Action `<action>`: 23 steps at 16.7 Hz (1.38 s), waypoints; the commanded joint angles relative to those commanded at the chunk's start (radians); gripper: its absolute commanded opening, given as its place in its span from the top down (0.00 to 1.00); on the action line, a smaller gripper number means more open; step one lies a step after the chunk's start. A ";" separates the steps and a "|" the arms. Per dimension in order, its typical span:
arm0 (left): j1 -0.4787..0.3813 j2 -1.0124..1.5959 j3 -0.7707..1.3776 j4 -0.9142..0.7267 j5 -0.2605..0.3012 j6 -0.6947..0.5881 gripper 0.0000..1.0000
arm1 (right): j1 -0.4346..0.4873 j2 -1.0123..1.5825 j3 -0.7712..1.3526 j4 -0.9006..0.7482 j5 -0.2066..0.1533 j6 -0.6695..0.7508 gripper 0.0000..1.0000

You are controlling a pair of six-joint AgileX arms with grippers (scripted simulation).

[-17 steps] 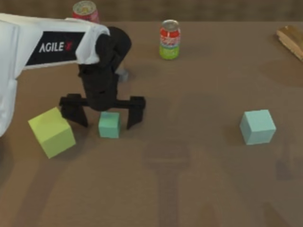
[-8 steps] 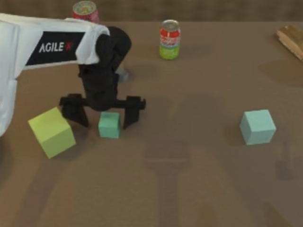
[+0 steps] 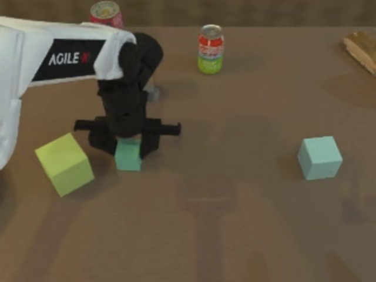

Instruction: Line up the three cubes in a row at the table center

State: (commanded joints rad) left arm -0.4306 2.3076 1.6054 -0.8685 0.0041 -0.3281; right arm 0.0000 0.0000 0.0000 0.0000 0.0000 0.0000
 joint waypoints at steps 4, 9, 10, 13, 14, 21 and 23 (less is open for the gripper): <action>0.000 0.000 0.000 0.000 0.000 0.000 1.00 | 0.000 0.000 0.000 0.000 0.000 0.000 0.00; 0.003 -0.036 0.011 -0.017 -0.010 0.007 1.00 | 0.000 0.000 0.000 0.000 0.000 0.000 0.00; 0.003 -0.040 0.022 -0.031 -0.010 0.007 1.00 | 0.000 0.000 0.000 0.000 0.000 0.000 0.00; 0.011 -0.069 0.079 -0.120 -0.011 0.005 1.00 | 0.000 0.000 0.000 0.000 0.000 0.000 0.00; 0.013 -0.080 0.100 -0.158 -0.011 0.005 1.00 | 0.000 0.000 0.000 0.000 0.000 0.000 0.00; 0.016 -0.115 0.156 -0.245 -0.011 0.006 1.00 | 0.000 0.000 0.000 0.000 0.000 0.000 0.00; 0.001 -0.104 0.171 -0.255 -0.012 -0.009 1.00 | 0.000 0.000 0.000 0.000 0.000 0.000 0.00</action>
State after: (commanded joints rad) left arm -0.4299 2.2032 1.7765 -1.1238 -0.0076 -0.3366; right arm 0.0000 0.0000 0.0000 0.0000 0.0000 0.0000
